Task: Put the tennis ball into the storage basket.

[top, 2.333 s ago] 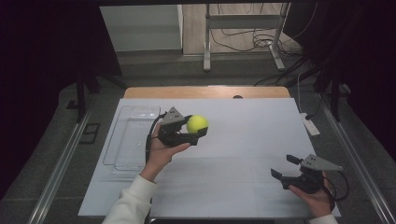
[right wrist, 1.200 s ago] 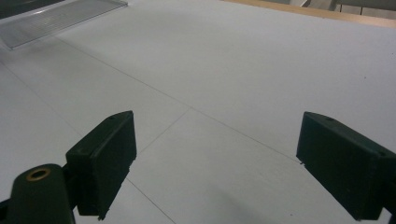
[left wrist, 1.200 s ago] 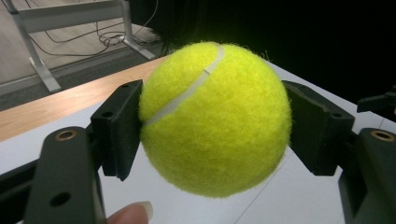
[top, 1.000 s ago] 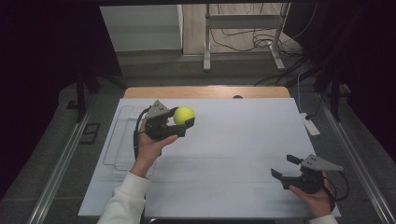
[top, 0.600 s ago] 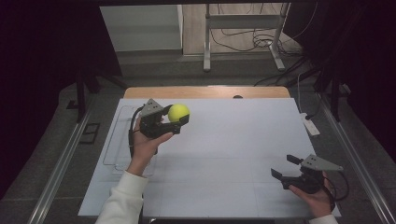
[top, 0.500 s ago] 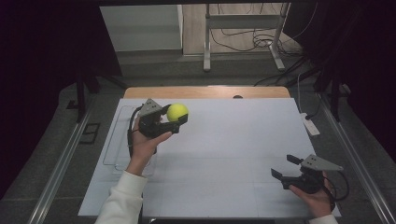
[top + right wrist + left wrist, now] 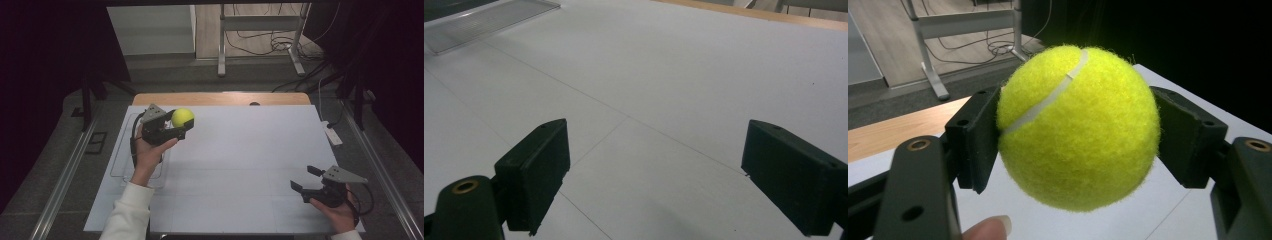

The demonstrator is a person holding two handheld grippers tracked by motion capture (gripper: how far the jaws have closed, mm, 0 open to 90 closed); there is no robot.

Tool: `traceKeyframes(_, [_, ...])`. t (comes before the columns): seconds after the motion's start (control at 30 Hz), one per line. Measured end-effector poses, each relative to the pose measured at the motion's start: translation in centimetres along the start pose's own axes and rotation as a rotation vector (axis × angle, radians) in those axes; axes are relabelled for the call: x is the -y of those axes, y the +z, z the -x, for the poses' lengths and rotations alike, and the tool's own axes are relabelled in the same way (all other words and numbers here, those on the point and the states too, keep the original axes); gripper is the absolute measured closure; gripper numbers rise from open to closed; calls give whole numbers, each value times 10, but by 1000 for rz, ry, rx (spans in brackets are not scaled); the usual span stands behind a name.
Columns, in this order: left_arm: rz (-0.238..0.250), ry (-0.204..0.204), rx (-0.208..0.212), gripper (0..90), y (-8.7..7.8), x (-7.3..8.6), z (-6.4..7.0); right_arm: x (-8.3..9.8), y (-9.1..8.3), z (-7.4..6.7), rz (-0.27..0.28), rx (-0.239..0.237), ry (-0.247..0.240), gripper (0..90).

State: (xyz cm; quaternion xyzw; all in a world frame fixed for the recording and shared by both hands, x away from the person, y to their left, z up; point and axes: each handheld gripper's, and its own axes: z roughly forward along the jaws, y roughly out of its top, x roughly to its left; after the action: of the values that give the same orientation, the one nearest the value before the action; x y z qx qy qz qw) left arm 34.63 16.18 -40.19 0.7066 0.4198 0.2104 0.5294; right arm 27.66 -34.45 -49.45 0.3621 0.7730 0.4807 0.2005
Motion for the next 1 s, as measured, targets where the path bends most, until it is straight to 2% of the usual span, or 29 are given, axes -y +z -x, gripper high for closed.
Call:
traceKeyframes(0.4, [5, -2, -36, 276, -3, 0, -9, 0, 0, 0, -1, 0, -3, 122])
traceKeyframes(1.0, [15, -32, -89, 276, -11, 3, -32, 0, 0, -1, -4, 2, -7, 122])
